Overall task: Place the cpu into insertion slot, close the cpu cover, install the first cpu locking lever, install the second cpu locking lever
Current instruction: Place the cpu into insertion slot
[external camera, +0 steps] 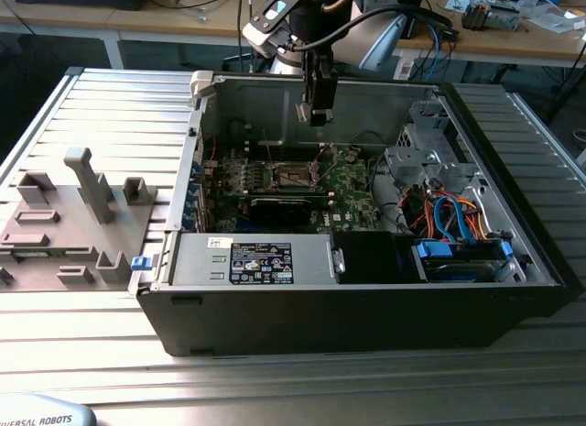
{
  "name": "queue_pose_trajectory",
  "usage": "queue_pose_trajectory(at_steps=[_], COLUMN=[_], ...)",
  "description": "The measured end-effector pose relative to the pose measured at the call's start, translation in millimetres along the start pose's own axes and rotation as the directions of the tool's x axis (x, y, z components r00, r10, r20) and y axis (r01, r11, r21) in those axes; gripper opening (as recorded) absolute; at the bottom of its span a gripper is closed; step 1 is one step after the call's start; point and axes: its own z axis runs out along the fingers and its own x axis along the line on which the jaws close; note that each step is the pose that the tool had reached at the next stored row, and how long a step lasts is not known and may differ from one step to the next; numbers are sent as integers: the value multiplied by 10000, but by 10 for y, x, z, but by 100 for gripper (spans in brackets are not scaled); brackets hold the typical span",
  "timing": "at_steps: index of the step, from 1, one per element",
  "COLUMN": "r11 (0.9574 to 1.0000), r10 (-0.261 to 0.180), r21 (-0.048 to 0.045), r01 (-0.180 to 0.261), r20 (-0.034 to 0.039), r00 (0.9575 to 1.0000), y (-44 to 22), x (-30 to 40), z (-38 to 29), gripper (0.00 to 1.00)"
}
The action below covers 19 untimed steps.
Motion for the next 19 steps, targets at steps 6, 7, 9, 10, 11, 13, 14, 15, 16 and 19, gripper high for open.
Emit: queue_pose_trajectory(at_steps=[6, 7, 9, 10, 11, 13, 14, 15, 16, 19], r11=[10000, 10000, 10000, 9999, 9999, 9999, 9999, 9999, 9999, 9999], r10=[60, 70, 90, 101, 112, 134, 144, 149, 155, 173], r21=[0, 0, 0, 0, 0, -1, -1, -1, -1, -1], r01=[-60, -70, -90, -101, -112, -134, -144, -149, -155, -173], r20=[4, 5, 7, 7, 8, 10, 12, 12, 12, 13], r00=[10000, 10000, 10000, 9999, 9999, 9999, 9999, 9999, 9999, 9998], y=[0, 0, 0, 0, 0, 0, 0, 0, 0, 0], x=[0, 0, 0, 0, 0, 0, 0, 0, 0, 0], z=[0, 0, 0, 0, 0, 0, 0, 0, 0, 1], gripper=[54, 54, 54, 54, 54, 54, 54, 54, 54, 54])
